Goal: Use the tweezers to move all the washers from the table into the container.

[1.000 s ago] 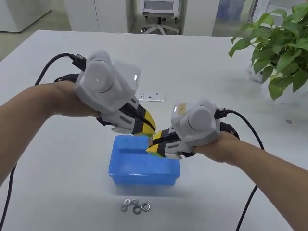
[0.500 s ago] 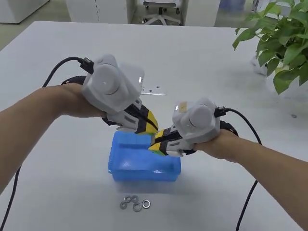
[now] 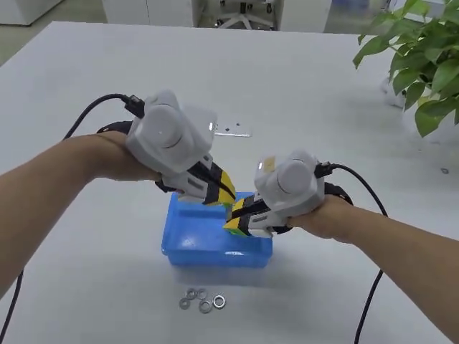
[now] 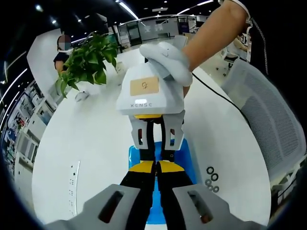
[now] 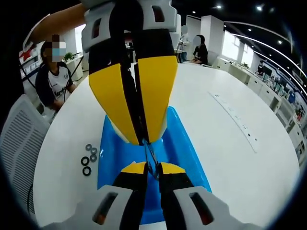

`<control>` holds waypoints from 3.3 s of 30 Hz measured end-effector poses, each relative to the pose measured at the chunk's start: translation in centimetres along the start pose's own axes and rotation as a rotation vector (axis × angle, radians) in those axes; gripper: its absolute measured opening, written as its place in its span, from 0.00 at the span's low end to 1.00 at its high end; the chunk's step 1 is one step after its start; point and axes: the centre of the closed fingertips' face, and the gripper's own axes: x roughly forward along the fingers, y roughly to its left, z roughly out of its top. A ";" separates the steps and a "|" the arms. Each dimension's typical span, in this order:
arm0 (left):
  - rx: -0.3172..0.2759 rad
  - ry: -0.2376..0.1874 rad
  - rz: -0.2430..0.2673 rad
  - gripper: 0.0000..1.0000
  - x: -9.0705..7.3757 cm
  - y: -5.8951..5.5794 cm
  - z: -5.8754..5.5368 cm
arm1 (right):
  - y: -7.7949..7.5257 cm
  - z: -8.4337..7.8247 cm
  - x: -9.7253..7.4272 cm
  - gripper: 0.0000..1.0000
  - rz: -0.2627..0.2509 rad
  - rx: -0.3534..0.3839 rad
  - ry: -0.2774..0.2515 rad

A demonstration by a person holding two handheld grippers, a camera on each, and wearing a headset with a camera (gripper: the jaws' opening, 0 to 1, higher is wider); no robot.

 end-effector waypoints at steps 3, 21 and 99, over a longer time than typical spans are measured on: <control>-0.005 -0.012 0.005 0.05 0.0 0.1 0.1 | -0.1 0.0 0.0 0.10 0.003 0.000 -0.004; 0.007 -0.007 0.012 0.05 -1.1 0.0 0.8 | 0.1 1.0 -0.9 0.11 -0.018 -0.016 -0.014; 0.005 0.021 -0.035 0.05 -4.0 -10.9 2.1 | 11.5 2.3 -2.2 0.12 -0.006 -0.074 -0.057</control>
